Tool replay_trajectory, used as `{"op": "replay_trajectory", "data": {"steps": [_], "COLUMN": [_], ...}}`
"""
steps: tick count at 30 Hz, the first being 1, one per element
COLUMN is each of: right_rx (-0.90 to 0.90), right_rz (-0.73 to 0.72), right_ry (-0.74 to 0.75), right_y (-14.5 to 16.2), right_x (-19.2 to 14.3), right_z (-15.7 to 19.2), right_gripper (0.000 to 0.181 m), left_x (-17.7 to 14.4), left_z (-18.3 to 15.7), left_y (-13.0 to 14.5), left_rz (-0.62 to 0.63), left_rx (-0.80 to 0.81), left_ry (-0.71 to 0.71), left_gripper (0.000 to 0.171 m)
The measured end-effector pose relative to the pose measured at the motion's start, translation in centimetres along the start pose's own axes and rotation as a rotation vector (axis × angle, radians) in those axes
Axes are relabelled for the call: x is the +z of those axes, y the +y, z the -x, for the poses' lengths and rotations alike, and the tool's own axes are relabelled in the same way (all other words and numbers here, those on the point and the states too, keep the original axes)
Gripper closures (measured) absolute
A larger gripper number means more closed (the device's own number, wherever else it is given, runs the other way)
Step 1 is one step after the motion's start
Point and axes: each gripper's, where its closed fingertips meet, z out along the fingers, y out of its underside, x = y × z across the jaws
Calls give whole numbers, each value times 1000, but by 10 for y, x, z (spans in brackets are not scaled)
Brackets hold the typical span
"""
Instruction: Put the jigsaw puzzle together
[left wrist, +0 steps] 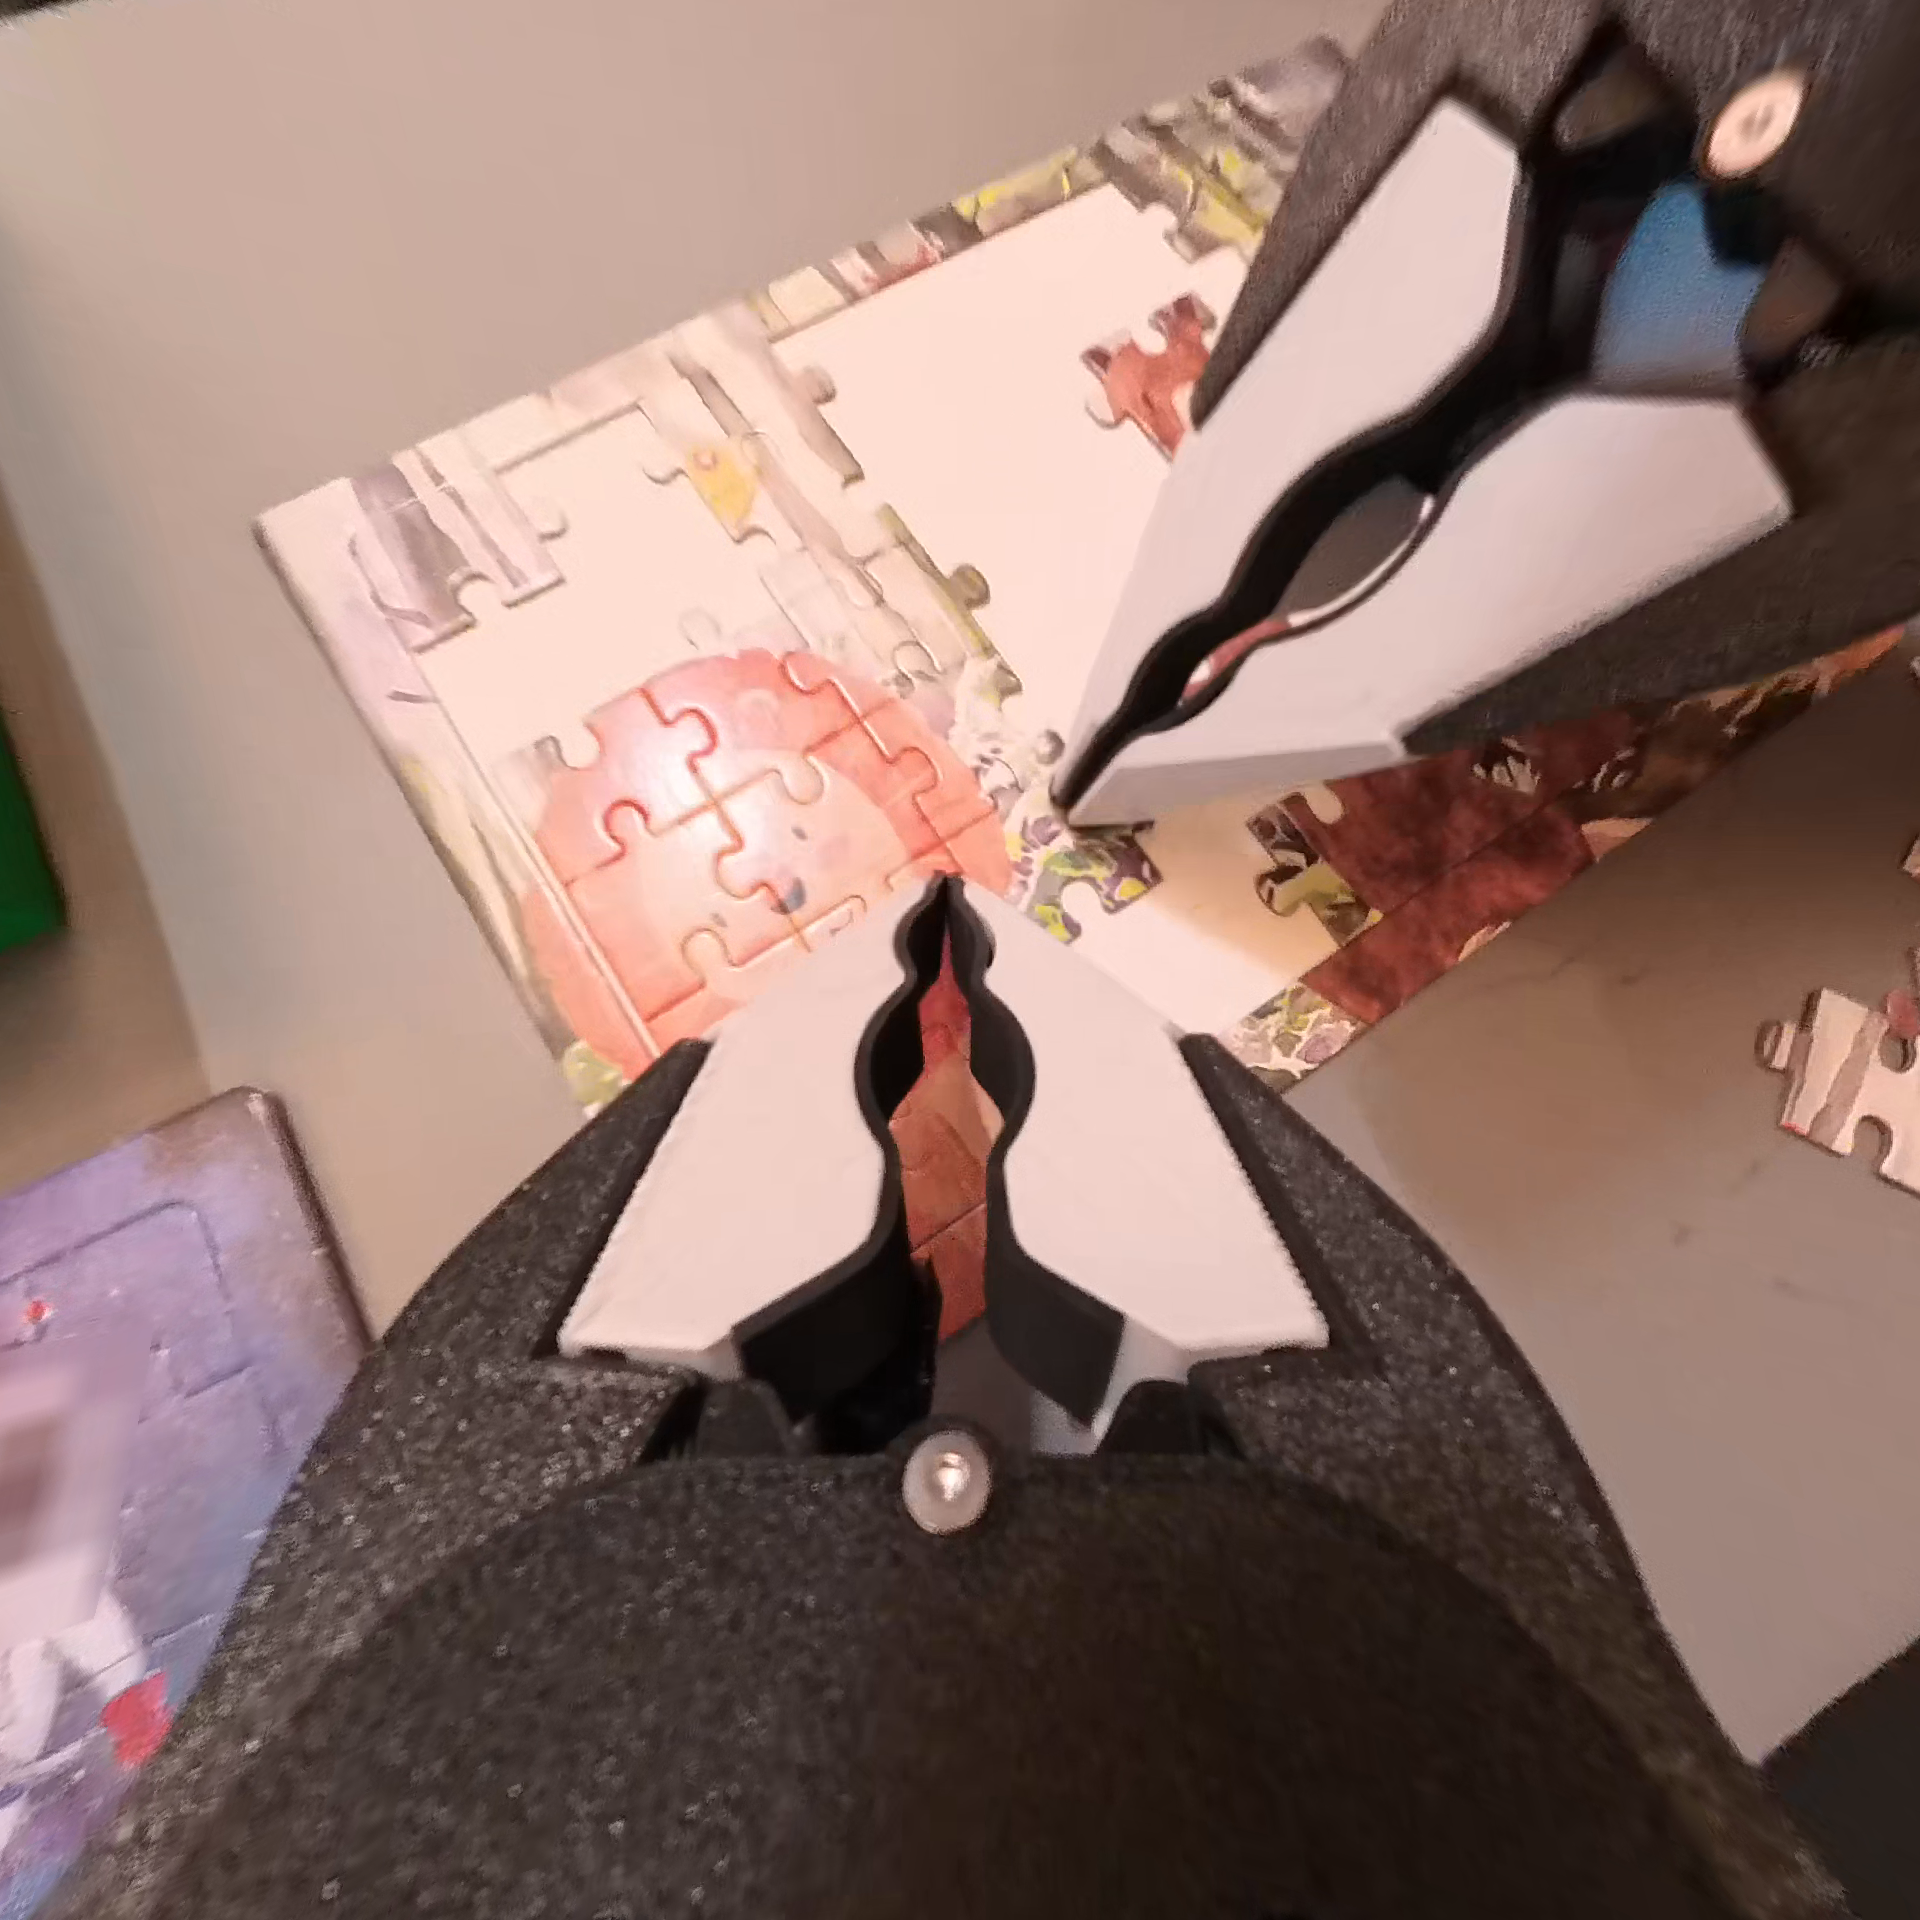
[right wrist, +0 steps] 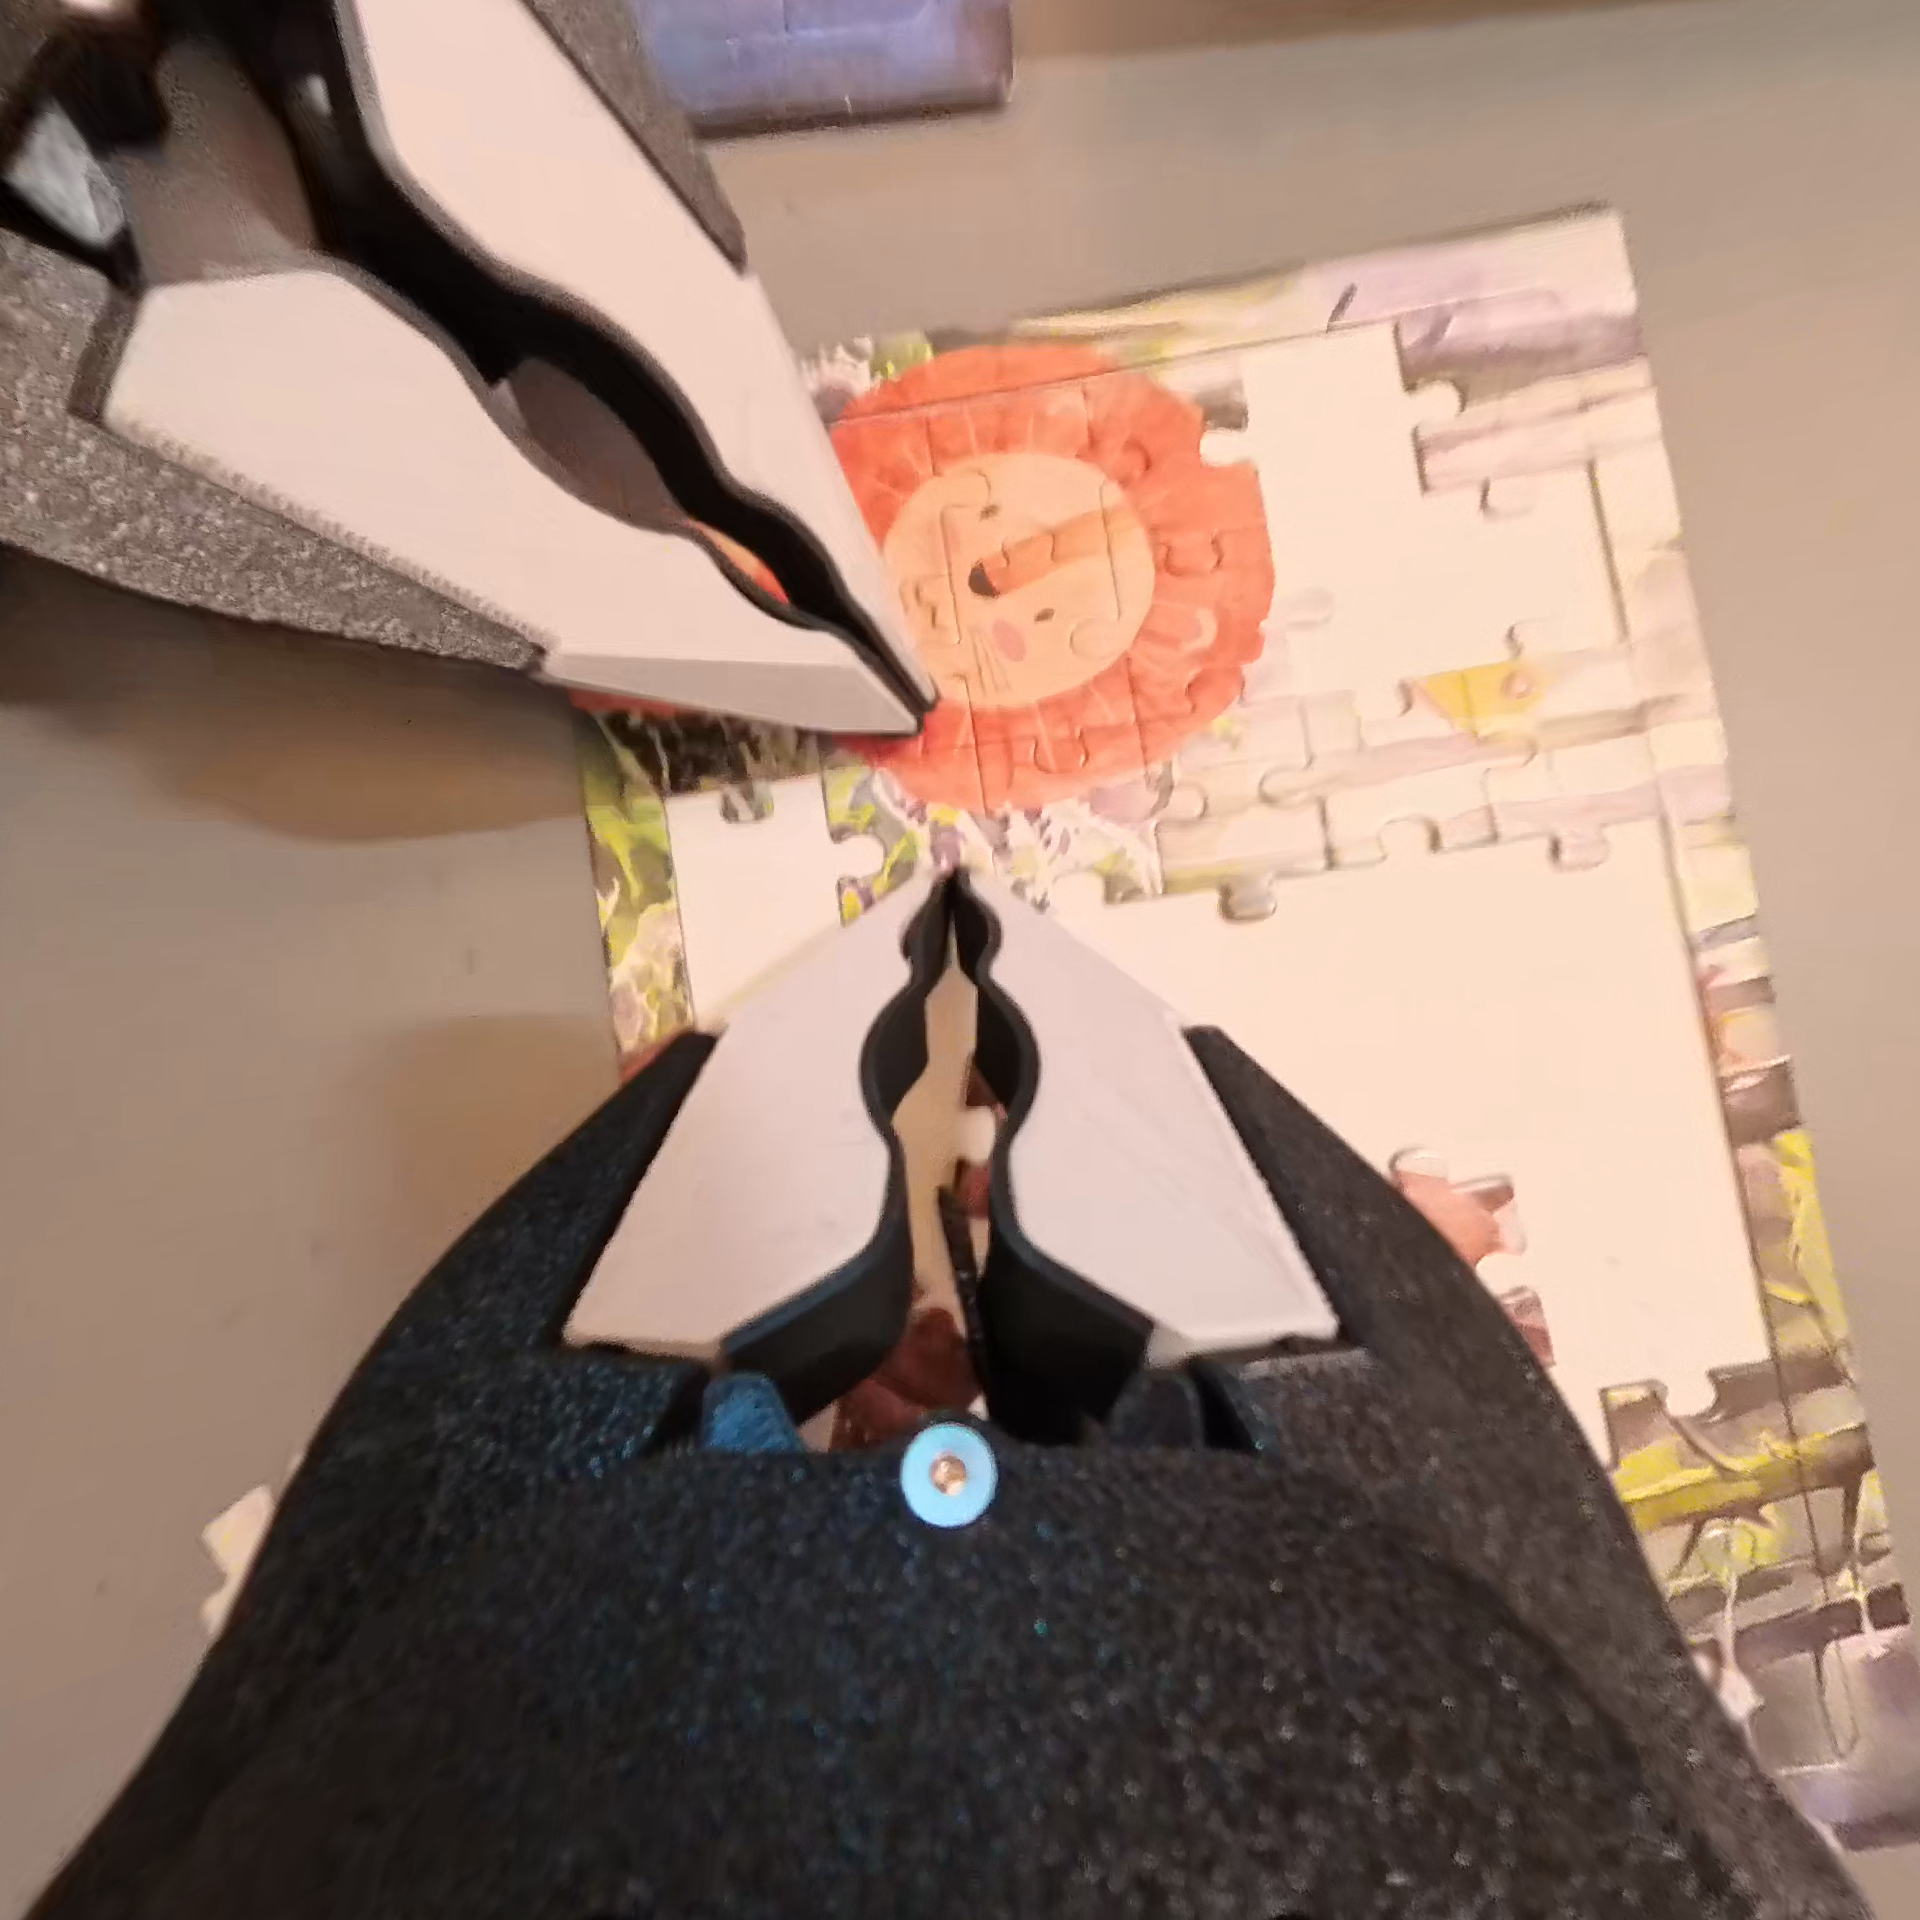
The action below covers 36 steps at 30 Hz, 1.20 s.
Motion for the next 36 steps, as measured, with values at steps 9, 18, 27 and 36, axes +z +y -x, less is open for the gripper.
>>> {"op": "replay_trajectory", "data": {"steps": [9,18,27,36], "right_rx": [74,334,387,374], "right_rz": [-370,-340,-512,-495], "right_ry": [187,293,332,288], "right_y": [-36,40,60,59], "right_x": [-93,-112,-132,-123], "right_z": [-35,14,57,64], "right_gripper": [181,178,180,179], "left_x": [-73,-68,-86,-86], "left_z": [24,28,17,15], "left_y": [-26,7,-3,-12], "left_rz": [-282,-235,-183,-346], "left_rx": [-171,-139,-19,-38], "left_ry": [-159,-215,-292,-436], "left_gripper": [171,170,170,171]}}
